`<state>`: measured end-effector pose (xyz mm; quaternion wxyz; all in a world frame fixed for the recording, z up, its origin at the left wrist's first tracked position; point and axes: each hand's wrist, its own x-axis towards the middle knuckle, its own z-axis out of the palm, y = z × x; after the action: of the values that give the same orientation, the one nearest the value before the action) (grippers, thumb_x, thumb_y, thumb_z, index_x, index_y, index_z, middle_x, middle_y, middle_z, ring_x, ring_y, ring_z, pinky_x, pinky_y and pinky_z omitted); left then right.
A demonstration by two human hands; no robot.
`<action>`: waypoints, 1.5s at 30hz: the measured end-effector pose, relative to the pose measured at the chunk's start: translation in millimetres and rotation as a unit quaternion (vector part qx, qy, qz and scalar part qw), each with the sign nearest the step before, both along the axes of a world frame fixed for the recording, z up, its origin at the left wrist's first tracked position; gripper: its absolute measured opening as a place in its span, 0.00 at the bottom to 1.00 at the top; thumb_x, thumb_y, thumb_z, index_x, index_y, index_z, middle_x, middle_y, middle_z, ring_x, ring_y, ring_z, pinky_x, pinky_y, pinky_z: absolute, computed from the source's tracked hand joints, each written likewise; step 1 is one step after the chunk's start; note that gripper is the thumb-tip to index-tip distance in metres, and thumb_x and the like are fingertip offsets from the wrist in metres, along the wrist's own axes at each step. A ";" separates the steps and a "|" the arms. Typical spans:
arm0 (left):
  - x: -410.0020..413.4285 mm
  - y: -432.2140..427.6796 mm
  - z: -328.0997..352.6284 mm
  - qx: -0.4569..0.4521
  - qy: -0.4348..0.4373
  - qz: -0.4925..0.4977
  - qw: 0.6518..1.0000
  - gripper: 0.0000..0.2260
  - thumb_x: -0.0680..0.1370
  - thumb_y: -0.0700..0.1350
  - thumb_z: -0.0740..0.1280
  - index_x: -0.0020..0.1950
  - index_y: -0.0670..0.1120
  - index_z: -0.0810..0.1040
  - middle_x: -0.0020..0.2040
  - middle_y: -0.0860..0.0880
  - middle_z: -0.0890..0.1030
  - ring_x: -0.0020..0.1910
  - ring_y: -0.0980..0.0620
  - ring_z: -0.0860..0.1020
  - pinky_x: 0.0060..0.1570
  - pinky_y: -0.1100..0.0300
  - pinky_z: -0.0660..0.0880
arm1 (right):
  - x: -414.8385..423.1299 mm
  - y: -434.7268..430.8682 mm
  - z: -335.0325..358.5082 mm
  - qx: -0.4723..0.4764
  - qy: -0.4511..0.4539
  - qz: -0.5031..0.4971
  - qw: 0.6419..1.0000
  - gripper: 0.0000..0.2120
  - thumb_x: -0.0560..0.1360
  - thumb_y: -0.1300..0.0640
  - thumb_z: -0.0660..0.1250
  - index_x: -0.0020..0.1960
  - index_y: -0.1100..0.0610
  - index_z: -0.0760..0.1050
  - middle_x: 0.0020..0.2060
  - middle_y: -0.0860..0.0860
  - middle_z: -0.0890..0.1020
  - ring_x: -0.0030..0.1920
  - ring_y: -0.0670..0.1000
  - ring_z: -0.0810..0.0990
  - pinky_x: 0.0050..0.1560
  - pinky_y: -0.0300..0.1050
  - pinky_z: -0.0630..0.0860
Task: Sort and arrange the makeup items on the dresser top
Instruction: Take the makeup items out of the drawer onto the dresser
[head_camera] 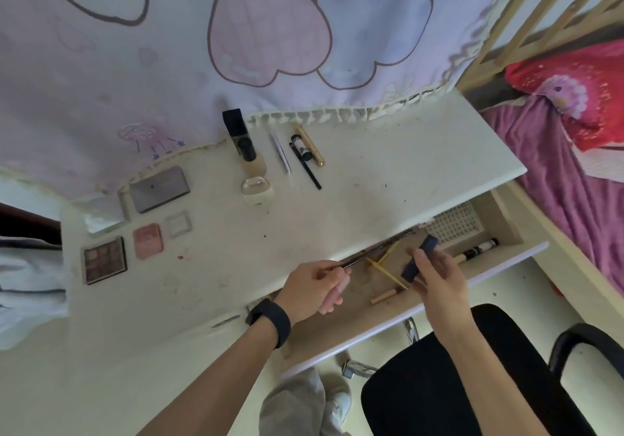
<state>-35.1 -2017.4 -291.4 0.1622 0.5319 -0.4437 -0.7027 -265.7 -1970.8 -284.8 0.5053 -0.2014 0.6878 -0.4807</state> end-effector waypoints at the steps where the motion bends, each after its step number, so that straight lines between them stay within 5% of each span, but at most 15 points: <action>1: -3.5 -2.5 2.5 -0.016 -0.004 -0.023 1.000 0.15 0.81 0.49 0.63 0.48 0.38 0.80 0.38 0.32 0.78 0.36 0.48 0.80 0.35 0.60 0.79 | 8.5 -2.0 4.1 -0.015 -0.026 -0.012 0.999 0.14 0.78 0.49 0.70 0.61 0.53 0.77 0.53 0.50 0.86 0.53 0.53 0.85 0.55 0.51 0.80; 4: -12.2 -9.0 9.8 -0.067 -0.006 -0.075 0.995 0.15 0.81 0.49 0.61 0.41 0.40 0.75 0.36 0.27 0.73 0.33 0.45 0.75 0.39 0.59 0.79 | 28.2 -17.1 9.5 -0.033 -0.045 -0.051 0.997 0.12 0.80 0.53 0.68 0.62 0.55 0.74 0.52 0.50 0.87 0.54 0.54 0.85 0.56 0.53 0.80; 6: -16.3 -15.5 11.8 -0.090 -0.026 -0.085 0.992 0.15 0.82 0.47 0.59 0.38 0.39 0.69 0.28 0.39 0.70 0.29 0.47 0.69 0.40 0.49 0.78 | 36.4 -30.9 12.0 -0.041 -0.037 -0.057 0.997 0.12 0.81 0.54 0.68 0.63 0.56 0.73 0.53 0.49 0.87 0.56 0.55 0.85 0.58 0.55 0.80; 8: -18.0 -22.7 11.1 -0.106 -0.041 -0.083 0.990 0.15 0.82 0.48 0.60 0.39 0.41 0.73 0.25 0.52 0.69 0.25 0.49 0.67 0.43 0.42 0.78 | 41.8 -44.3 14.5 -0.042 -0.025 -0.045 0.998 0.11 0.81 0.54 0.68 0.61 0.54 0.74 0.52 0.47 0.87 0.54 0.54 0.85 0.57 0.53 0.80; 12: -21.3 -39.8 20.6 -0.124 -0.080 -0.061 0.987 0.09 0.81 0.52 0.64 0.52 0.51 0.83 0.39 0.54 0.82 0.38 0.50 0.82 0.43 0.56 0.80 | 50.9 -69.3 17.7 -0.032 0.028 0.014 0.999 0.11 0.78 0.50 0.71 0.59 0.50 0.75 0.49 0.45 0.87 0.48 0.50 0.87 0.51 0.49 0.82; 16: -25.4 -62.5 25.0 -0.159 -0.127 -0.076 0.976 0.10 0.81 0.53 0.65 0.58 0.55 0.82 0.47 0.56 0.82 0.42 0.57 0.81 0.46 0.65 0.78 | 52.5 -93.5 15.6 -0.051 0.067 0.043 0.996 0.10 0.78 0.51 0.71 0.57 0.49 0.74 0.46 0.49 0.86 0.46 0.50 0.86 0.49 0.45 0.80; 21: -23.0 -98.9 30.1 -0.163 -0.123 -0.050 0.978 0.08 0.79 0.54 0.67 0.57 0.59 0.80 0.45 0.57 0.82 0.38 0.61 0.80 0.38 0.71 0.74 | 47.8 -136.1 11.8 -0.085 0.068 0.027 0.994 0.07 0.80 0.52 0.68 0.56 0.48 0.72 0.44 0.47 0.86 0.43 0.46 0.86 0.41 0.32 0.78; 26: -24.0 -138.0 34.7 -0.149 -0.116 0.171 0.967 0.03 0.82 0.48 0.63 0.52 0.55 0.76 0.46 0.49 0.82 0.37 0.55 0.81 0.36 0.61 0.79 | 34.4 -177.2 -0.7 -0.045 0.148 0.091 0.984 0.09 0.82 0.55 0.65 0.61 0.50 0.69 0.46 0.46 0.83 0.46 0.48 0.84 0.48 0.49 0.82; 30: -28.7 -178.1 33.4 -0.130 -0.208 0.276 0.929 0.05 0.83 0.43 0.58 0.56 0.50 0.72 0.58 0.46 0.74 0.39 0.56 0.79 0.40 0.59 0.79 | 37.1 -197.3 -12.6 0.018 0.283 0.281 0.917 0.12 0.82 0.53 0.63 0.65 0.50 0.68 0.44 0.45 0.79 0.39 0.47 0.80 0.36 0.40 0.75; 33: -34.6 -203.5 34.3 -0.144 -0.284 0.230 0.920 0.13 0.81 0.36 0.60 0.64 0.48 0.69 0.67 0.45 0.64 0.45 0.46 0.76 0.50 0.54 0.77 | 41.2 -218.7 -15.4 0.018 0.336 0.323 0.884 0.12 0.82 0.53 0.64 0.64 0.51 0.71 0.41 0.43 0.77 0.38 0.44 0.77 0.34 0.38 0.69; 42: -34.5 -227.4 16.9 -0.200 -0.462 0.082 0.860 0.18 0.78 0.39 0.64 0.67 0.46 0.67 0.73 0.44 0.60 0.63 0.43 0.70 0.44 0.52 0.71 | 54.0 -255.8 -15.9 0.002 0.332 0.323 0.886 0.07 0.80 0.51 0.64 0.57 0.49 0.74 0.39 0.46 0.80 0.39 0.50 0.80 0.37 0.43 0.75; 45: -34.1 -221.9 16.6 -0.240 -0.496 0.046 0.833 0.17 0.78 0.40 0.62 0.67 0.48 0.68 0.72 0.47 0.61 0.65 0.46 0.67 0.41 0.53 0.70 | 52.7 -258.9 -17.8 -0.002 0.359 0.277 0.891 0.13 0.80 0.52 0.64 0.64 0.52 0.73 0.44 0.50 0.83 0.41 0.52 0.80 0.42 0.48 0.76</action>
<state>-69.2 -2239.2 -274.7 0.0753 0.7733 -0.5943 -0.2076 -213.0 -2229.7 -302.7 0.3359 -0.5439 0.7376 -0.2174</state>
